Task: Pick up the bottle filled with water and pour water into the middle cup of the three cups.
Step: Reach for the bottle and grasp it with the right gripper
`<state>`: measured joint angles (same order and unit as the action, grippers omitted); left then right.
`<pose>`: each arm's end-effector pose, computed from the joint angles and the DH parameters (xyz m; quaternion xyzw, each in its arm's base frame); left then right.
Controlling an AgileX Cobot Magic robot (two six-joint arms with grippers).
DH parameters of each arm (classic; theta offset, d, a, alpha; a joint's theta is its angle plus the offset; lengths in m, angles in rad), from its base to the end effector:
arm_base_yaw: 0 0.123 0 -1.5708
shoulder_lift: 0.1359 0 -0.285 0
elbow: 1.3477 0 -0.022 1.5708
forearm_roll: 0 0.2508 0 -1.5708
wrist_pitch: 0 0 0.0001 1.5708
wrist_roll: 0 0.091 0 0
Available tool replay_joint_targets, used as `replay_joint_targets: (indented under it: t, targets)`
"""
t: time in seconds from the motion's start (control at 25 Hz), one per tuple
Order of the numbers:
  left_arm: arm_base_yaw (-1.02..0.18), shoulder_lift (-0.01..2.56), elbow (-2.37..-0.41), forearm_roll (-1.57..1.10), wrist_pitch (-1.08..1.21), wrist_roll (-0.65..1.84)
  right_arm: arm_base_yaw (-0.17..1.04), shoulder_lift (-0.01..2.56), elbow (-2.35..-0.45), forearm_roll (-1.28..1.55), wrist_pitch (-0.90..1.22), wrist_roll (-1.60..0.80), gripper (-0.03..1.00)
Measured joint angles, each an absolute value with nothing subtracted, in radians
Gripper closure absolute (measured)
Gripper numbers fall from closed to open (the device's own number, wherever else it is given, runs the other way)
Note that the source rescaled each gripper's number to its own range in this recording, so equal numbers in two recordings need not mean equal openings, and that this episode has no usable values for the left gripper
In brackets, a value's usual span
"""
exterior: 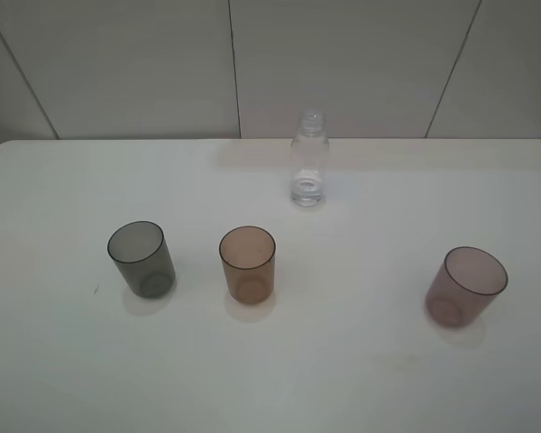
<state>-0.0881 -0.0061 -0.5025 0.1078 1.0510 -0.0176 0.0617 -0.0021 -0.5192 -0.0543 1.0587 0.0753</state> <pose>-0.0052 0.0090 0.2791 0.0278 0.8467 0.0258 0.5307 -0.0071 -0.0048 0.2828 0.0071 0.8468 0.0093 0.5319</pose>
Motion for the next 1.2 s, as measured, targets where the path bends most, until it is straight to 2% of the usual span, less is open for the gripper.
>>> replay_joint_targets:
  t: [0.8, 1.0, 1.2]
  targets:
    - [-0.088, -0.006, -0.503, 0.108, 1.051, -0.018, 0.077, 0.019, -0.52, -0.054, 1.059, 0.075, 0.12]
    - [-0.088, -0.006, -0.503, 0.108, 1.051, -0.018, 0.095, 0.231, -0.588, -0.054, 1.054, 0.075, 0.12]
    - [-0.088, -0.006, -0.503, 0.108, 1.051, -0.018, 0.095, 0.504, -0.737, -0.054, 0.992, 0.075, 0.12]
